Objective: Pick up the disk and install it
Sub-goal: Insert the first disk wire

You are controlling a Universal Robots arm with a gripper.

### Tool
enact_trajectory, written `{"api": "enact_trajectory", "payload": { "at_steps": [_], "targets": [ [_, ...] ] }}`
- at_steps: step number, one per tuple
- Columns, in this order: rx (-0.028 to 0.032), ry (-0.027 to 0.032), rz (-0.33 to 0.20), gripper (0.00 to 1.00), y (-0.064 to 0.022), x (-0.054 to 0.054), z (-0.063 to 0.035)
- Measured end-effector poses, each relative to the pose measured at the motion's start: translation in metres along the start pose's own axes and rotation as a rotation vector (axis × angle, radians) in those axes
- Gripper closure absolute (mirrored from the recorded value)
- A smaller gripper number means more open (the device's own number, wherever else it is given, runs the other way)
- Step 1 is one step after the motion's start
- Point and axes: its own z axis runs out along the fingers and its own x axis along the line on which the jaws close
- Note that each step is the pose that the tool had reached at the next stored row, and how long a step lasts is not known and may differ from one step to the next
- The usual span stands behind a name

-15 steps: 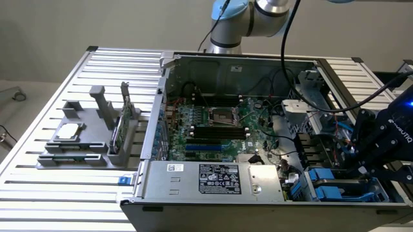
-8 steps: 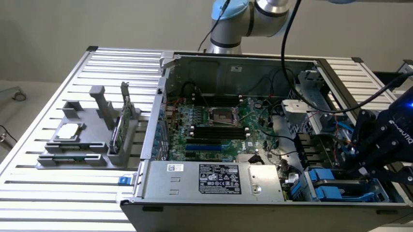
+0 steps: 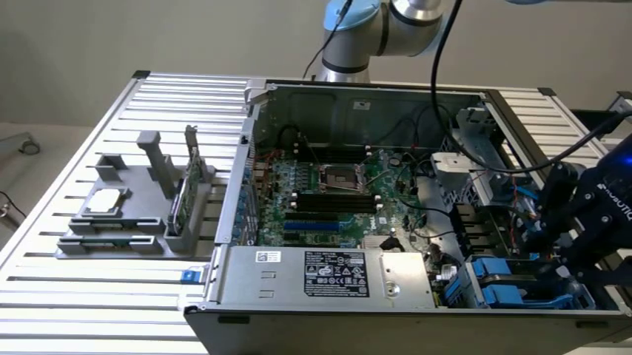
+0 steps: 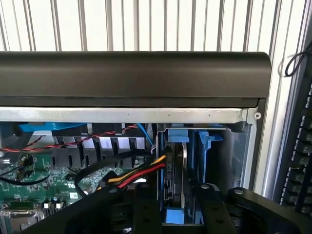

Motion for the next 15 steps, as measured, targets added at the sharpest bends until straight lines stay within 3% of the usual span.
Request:
{"api": "enact_trajectory", "payload": {
  "at_steps": [2, 3, 6, 7, 12, 14, 15],
  "targets": [
    [0.0049, 0.0, 0.0, 0.58, -0.0005, 0.0, -0.0032],
    [0.0073, -0.0002, 0.0, 0.46, -0.0008, 0.0, -0.0049],
    [0.015, -0.0001, 0.0, 0.4, -0.0015, 0.0, -0.0098],
    [0.018, -0.0002, 0.0, 0.35, -0.0017, 0.0, -0.0112],
    [0.0369, -0.0003, 0.0, 0.12, -0.0028, 0.0, -0.0181],
    [0.0444, -0.0003, 0.0, 0.12, -0.0033, 0.0, -0.022],
    [0.0483, -0.0004, 0.0, 0.05, -0.0036, 0.0, -0.0238]
  ]
}}
